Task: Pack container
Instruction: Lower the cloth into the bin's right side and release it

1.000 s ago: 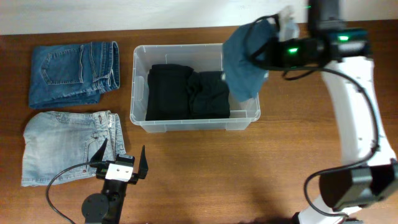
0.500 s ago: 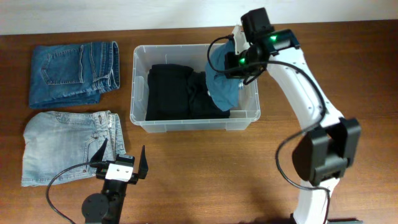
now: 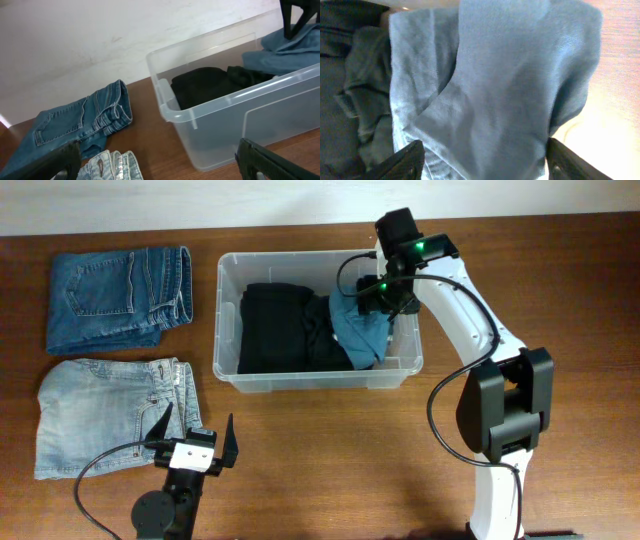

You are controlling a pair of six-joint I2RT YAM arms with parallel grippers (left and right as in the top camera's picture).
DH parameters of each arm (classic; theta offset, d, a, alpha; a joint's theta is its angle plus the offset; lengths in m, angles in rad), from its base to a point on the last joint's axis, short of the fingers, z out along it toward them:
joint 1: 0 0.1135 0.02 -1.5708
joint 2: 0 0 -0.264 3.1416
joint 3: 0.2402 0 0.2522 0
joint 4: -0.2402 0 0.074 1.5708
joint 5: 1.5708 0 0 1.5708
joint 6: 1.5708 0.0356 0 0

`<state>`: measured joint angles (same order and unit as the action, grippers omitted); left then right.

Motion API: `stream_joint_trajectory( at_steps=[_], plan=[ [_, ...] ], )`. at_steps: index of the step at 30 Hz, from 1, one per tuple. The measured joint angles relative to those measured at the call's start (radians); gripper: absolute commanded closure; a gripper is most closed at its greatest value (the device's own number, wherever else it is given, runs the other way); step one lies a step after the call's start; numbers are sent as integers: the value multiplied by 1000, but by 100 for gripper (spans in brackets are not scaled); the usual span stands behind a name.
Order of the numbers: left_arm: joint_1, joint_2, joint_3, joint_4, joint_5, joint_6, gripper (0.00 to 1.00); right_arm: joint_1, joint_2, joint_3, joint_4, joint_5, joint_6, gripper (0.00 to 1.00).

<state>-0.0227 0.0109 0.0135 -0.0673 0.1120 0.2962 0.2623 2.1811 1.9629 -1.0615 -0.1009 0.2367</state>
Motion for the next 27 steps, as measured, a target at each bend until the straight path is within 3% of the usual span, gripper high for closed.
stream_joint_trajectory(
  at_steps=[6, 12, 14, 18, 20, 27],
  plan=[
    [0, 0, 0, 0, 0, 0, 1, 2, 3, 34, -56, 84, -6, 27],
    [0, 0, 0, 0, 0, 0, 1, 8, 4, 200, -148, 113, -13, 28],
    [0, 0, 0, 0, 0, 0, 1, 16, 4, 239, -165, 117, -14, 37],
    [0, 0, 0, 0, 0, 0, 1, 49, 5, 251, -182, 126, -24, 77],
    [0, 0, 0, 0, 0, 0, 0, 66, 5, 250, -185, 127, -25, 90],
    [0, 0, 0, 0, 0, 0, 1, 89, 66, 250, -246, 132, 9, 94]
  ],
)
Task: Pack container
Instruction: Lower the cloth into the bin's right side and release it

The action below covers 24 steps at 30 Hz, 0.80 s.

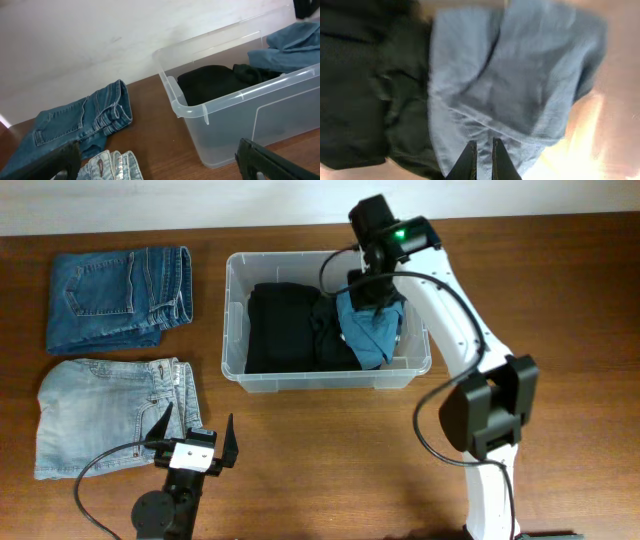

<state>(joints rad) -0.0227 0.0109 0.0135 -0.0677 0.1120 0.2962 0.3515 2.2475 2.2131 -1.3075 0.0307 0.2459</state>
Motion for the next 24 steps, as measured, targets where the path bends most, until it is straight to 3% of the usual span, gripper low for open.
stream_joint_trajectory(
  at_steps=[9, 24],
  plan=[
    [0, 0, 0, 0, 0, 0, 1, 0, 111, -7, -61, 14, 24, 93],
    [0, 0, 0, 0, 0, 0, 1, 0, 127, -86, -69, 27, 42, 94]
  ],
)
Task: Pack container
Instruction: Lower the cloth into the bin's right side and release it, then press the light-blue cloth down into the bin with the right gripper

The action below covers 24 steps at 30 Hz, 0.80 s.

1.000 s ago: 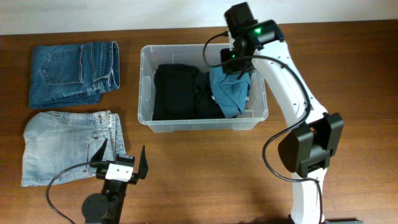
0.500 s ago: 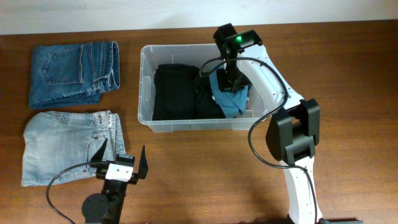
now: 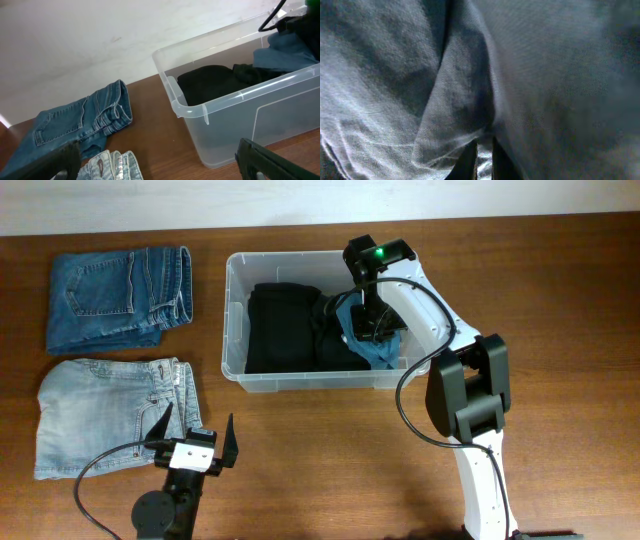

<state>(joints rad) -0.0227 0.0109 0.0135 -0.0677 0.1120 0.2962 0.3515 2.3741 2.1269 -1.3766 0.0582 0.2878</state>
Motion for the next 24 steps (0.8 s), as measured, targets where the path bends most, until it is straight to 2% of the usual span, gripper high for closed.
stream_joint_trajectory(
  at_steps=[6, 12, 17, 24],
  plan=[
    [0, 0, 0, 0, 0, 0, 1, 0, -20, 107, -4, 55, 2, 86],
    [0, 0, 0, 0, 0, 0, 1, -23, -89, 187, 16, 79, 0, 85],
    [0, 0, 0, 0, 0, 0, 1, -65, -95, 163, 53, 84, 0, 86],
    [0, 0, 0, 0, 0, 0, 1, -82, -90, 21, 218, 31, -25, 86]
  ],
)
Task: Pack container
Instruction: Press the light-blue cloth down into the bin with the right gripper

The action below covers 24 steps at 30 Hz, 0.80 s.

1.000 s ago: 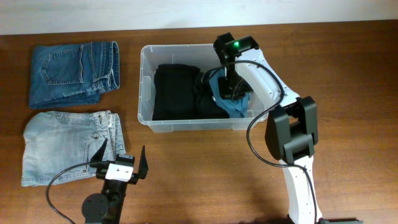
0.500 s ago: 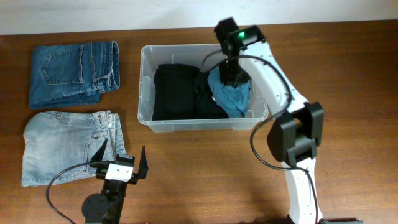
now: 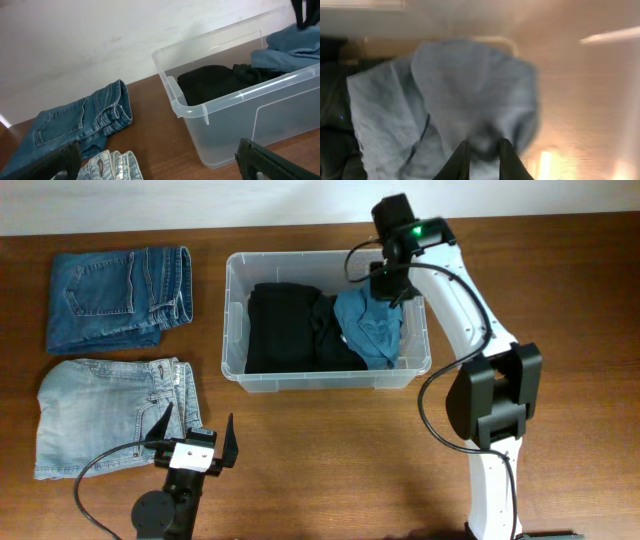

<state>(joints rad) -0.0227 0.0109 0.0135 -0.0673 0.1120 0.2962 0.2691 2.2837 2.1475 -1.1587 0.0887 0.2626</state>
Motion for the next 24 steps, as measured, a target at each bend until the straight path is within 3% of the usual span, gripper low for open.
stream_joint_trajectory(
  at_steps=[14, 24],
  plan=[
    [0, 0, 0, 0, 0, 0, 1, 1, 11, -221, 164, -34, -13, 86],
    [0, 0, 0, 0, 0, 0, 1, 1, -2, -1, -106, -38, -13, 83]
  ],
)
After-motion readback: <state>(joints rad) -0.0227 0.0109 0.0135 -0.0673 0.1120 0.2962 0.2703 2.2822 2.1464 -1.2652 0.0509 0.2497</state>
